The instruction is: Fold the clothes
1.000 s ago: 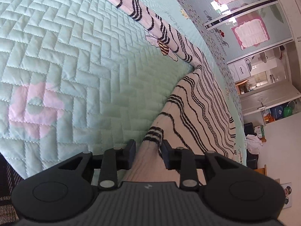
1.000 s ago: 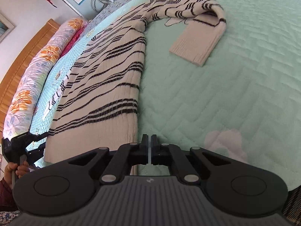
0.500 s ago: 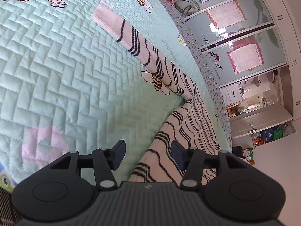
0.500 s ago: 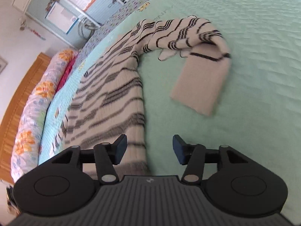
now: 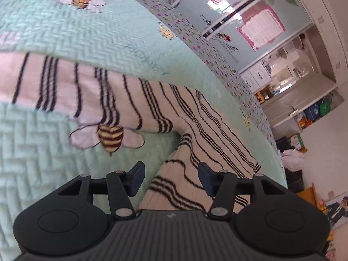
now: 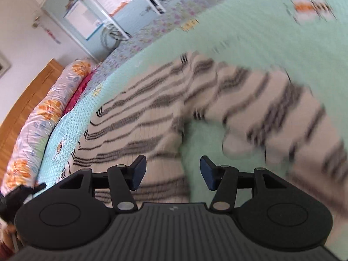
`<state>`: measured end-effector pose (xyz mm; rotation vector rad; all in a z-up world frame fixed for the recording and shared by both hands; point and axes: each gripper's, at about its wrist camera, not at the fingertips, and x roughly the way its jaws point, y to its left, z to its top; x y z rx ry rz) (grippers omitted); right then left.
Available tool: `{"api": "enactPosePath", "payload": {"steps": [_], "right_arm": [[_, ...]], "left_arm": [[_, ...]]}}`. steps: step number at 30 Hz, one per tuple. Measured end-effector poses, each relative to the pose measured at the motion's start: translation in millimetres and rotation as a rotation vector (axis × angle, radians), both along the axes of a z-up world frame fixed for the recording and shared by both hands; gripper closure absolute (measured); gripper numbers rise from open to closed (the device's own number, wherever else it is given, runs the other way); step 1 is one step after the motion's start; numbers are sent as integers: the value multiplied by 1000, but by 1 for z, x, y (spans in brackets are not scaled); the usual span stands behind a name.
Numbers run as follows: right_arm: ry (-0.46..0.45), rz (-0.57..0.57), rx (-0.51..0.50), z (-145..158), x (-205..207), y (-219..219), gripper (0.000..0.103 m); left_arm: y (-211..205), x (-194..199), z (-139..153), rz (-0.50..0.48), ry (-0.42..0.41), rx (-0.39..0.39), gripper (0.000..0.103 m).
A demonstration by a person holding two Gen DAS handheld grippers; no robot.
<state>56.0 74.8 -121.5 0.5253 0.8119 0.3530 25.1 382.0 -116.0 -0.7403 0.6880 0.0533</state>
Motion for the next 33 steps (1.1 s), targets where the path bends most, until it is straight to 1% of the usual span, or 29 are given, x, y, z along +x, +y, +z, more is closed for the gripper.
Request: {"api": "enactPosePath", "payload": {"steps": [2,3,4,5,7,9,12,16,17,19,20,22,23,26,27,28,30,31,33], "right_arm": [[-44,20,-17,6,23,-5,41],[-58,33,-30,7,36,-5,40],[-72,47,-42,8,50,-6,38],[-86,59,-61,8,66,-5,38],[-120,88,-93,9,96,-1,37],[-168,114,-124,11,125,6,37],[-209,172,-163,9,178,20,37],[-216,252,-203,6,232,41,37],[-213,275,-216,4,241,46,37],[-208,320,-241,-2,258,54,37],[-199,327,-261,-5,265,58,37],[-170,351,-255,-12,277,60,37],[-167,375,-249,-14,280,63,37],[-158,446,-231,-19,288,71,37],[-156,470,-227,-20,291,74,37],[-152,496,-253,-22,293,80,37],[-145,547,-303,-25,298,92,37],[-136,553,-302,-25,301,95,37],[-118,567,-300,-27,308,101,35]], "left_arm": [[-7,34,2,-39,-6,109,46],[-11,53,2,-61,-5,155,46],[-14,72,1,-85,-1,198,46],[-15,91,0,-109,-2,220,46],[-18,130,-4,-159,-7,246,46],[-15,160,-6,-173,-15,255,46],[-10,204,-9,-184,-29,263,46],[-2,262,-13,-200,-47,274,45],[-1,273,-15,-222,-44,256,45],[-7,292,-20,-272,-5,244,45],[-10,300,-22,-295,8,250,45],[-17,311,-27,-329,17,278,45],[-18,315,-29,-337,17,280,45],[-18,325,-37,-355,22,261,45],[-18,328,-41,-367,33,244,44],[-19,331,-45,-386,53,232,42],[-24,335,-48,-416,64,260,39],[-27,337,-47,-430,57,278,34],[-33,339,-47,-452,56,299,32]]}}
